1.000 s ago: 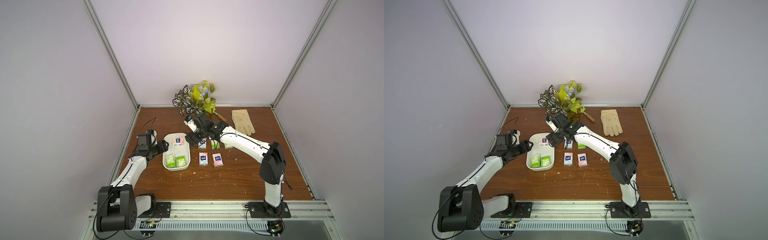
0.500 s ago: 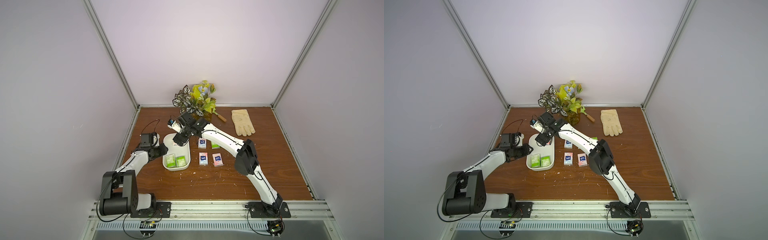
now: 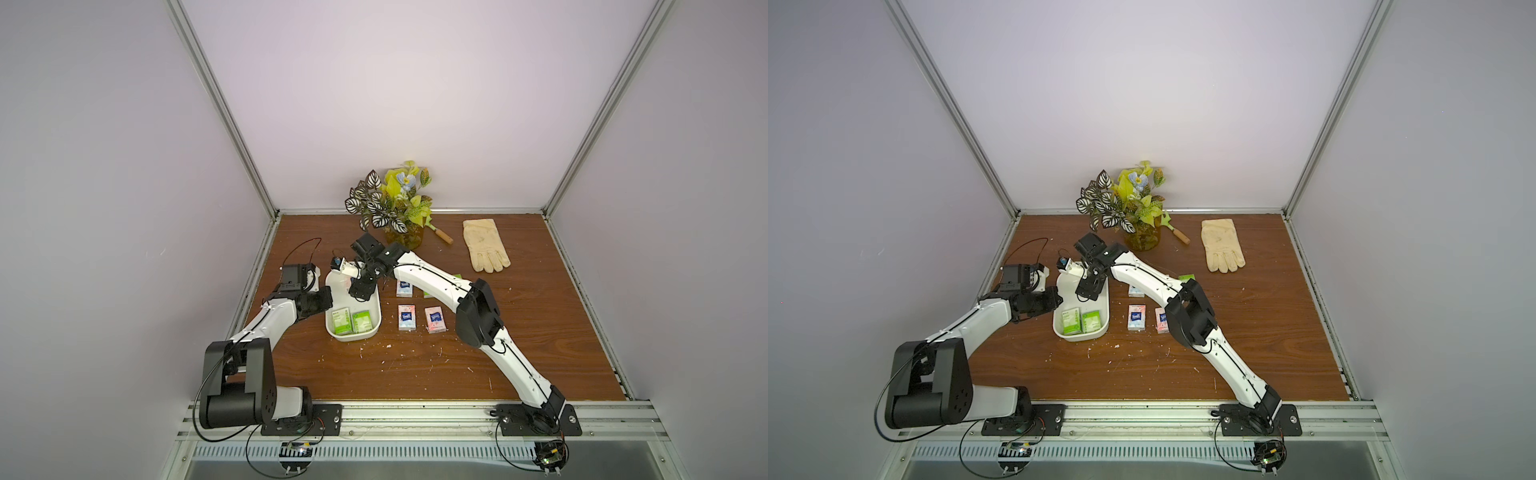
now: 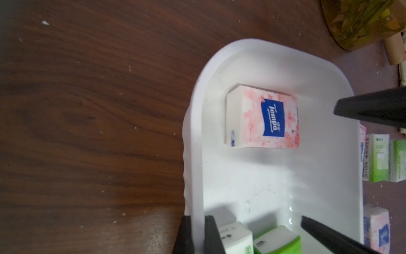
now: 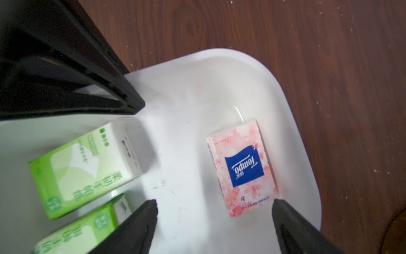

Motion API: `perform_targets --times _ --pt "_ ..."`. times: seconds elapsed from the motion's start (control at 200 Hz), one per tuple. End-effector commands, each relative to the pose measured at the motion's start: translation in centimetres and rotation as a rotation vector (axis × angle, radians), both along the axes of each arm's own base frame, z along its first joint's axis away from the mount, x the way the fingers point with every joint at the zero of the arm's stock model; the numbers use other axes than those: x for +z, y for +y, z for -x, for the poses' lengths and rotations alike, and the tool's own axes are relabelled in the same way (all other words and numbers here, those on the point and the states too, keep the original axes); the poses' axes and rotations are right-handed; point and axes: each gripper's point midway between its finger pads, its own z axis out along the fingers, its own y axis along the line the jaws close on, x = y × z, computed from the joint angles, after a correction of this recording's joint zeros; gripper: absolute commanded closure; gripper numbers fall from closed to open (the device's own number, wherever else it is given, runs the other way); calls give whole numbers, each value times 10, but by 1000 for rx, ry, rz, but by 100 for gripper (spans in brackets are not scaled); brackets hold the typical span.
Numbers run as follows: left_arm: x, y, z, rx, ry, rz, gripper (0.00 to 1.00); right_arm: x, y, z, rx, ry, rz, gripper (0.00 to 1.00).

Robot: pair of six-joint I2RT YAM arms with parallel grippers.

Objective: Take the pocket tissues out of the storage box
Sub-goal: Pick up the pocket tissues from the storage box.

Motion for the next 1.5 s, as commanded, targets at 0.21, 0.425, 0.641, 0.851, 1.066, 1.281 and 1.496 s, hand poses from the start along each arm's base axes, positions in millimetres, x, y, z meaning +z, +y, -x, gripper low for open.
perform_targets --times 0.21,0.425,0.641,0.851,1.066,1.281,1.496 --pt "0 -5 1 -54 24 1 100 4 5 -18 33 -112 36 11" --pt "-2 -14 6 -114 40 -16 100 -13 -5 -23 33 -136 102 11" --pt "0 -22 11 -164 45 -16 100 -20 -8 -25 34 -125 115 11" --pt "2 -26 13 -185 38 -4 100 -37 -15 -18 46 -87 157 11" --pt "3 -27 12 -187 33 -4 100 -59 -22 -9 59 -23 194 16" --pt "1 -26 11 -186 37 -7 100 -60 -20 1 69 25 184 26" --pt "1 -26 11 -185 40 -7 100 -51 -18 0 46 27 162 42"
